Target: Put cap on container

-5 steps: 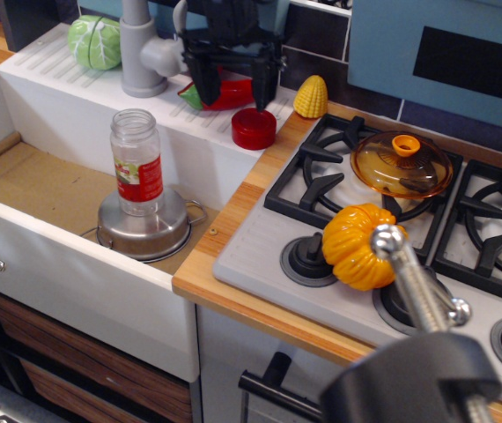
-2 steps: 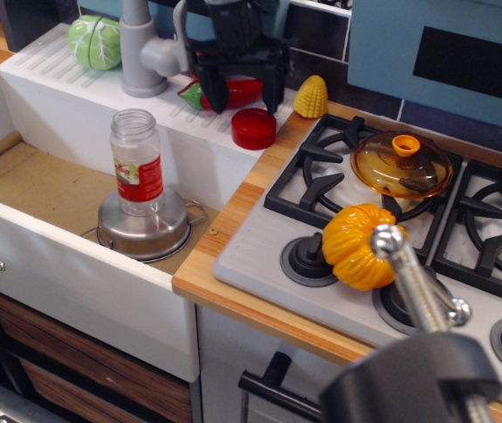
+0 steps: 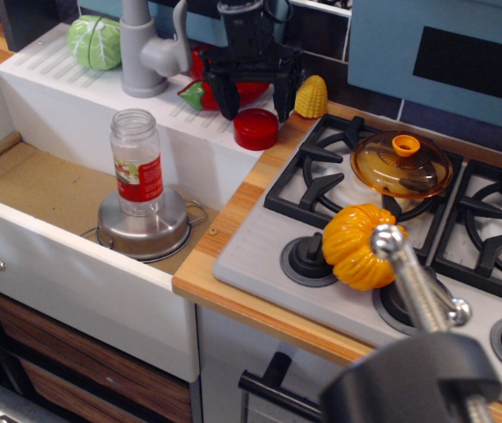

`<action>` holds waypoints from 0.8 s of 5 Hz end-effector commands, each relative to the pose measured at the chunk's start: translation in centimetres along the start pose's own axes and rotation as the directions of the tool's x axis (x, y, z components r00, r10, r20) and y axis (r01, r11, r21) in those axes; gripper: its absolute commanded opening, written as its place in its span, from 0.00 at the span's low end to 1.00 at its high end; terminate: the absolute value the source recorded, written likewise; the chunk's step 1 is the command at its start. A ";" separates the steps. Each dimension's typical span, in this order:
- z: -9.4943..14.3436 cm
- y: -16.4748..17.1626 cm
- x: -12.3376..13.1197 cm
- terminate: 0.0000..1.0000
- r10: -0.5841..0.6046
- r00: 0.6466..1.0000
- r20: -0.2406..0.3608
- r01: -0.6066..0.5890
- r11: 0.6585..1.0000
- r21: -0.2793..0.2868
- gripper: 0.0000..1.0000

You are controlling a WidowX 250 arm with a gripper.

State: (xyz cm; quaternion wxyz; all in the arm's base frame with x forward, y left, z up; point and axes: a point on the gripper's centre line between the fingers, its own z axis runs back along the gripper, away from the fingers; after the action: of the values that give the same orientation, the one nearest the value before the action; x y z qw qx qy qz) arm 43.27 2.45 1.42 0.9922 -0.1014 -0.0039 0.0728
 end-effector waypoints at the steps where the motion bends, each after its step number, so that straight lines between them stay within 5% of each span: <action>1: 0.6 -0.6 1.1 0.00 -0.015 0.997 0.079 0.012 0.999 0.035 1.00; 2: 0.5 -0.5 0.9 0.00 -0.023 0.996 0.086 0.018 0.999 0.048 0.00; 4: 4.9 1.5 -0.3 0.00 -0.071 0.996 0.046 0.070 0.997 0.023 0.00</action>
State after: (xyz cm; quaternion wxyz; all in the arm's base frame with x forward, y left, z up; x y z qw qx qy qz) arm 40.76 4.29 1.16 0.9921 -0.1081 0.0538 0.0345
